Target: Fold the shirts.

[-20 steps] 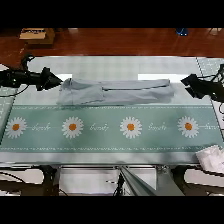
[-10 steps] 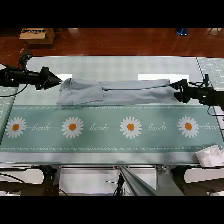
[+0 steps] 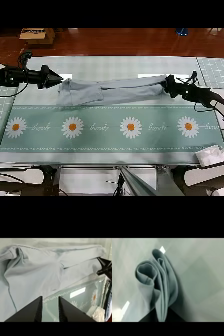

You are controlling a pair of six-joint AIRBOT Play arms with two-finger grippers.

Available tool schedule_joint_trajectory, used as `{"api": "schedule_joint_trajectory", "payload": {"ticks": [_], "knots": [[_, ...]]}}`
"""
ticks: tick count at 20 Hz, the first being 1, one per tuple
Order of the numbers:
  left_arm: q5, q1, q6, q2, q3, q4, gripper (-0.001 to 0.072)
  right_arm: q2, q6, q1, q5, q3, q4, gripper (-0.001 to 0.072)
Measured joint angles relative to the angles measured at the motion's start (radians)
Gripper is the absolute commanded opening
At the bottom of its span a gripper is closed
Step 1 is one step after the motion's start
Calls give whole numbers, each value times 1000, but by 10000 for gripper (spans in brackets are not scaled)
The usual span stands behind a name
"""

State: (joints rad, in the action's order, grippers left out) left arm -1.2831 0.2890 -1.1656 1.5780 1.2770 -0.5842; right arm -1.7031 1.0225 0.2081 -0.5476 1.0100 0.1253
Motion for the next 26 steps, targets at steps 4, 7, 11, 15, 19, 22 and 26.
{"api": "schedule_joint_trajectory", "payload": {"ticks": [4,7,11,15,19,22,26], "knots": [[-24,-2,4,-2,0,7,79,37,-40,-7,-24,37,-5,25],[-52,-23,6,-5,0,27,23,117,-30,-4,-63,48,60,25],[-53,-105,19,-7,0,122,24,253,61,-1,-144,54,244,25],[5,-248,26,-5,0,185,24,375,143,0,-242,55,412,25],[94,-412,26,3,0,208,24,492,191,0,-328,55,490,25],[146,-516,27,15,0,216,24,579,233,0,-378,55,538,25],[193,-632,25,48,0,220,24,674,291,0,-430,55,615,25]]}}
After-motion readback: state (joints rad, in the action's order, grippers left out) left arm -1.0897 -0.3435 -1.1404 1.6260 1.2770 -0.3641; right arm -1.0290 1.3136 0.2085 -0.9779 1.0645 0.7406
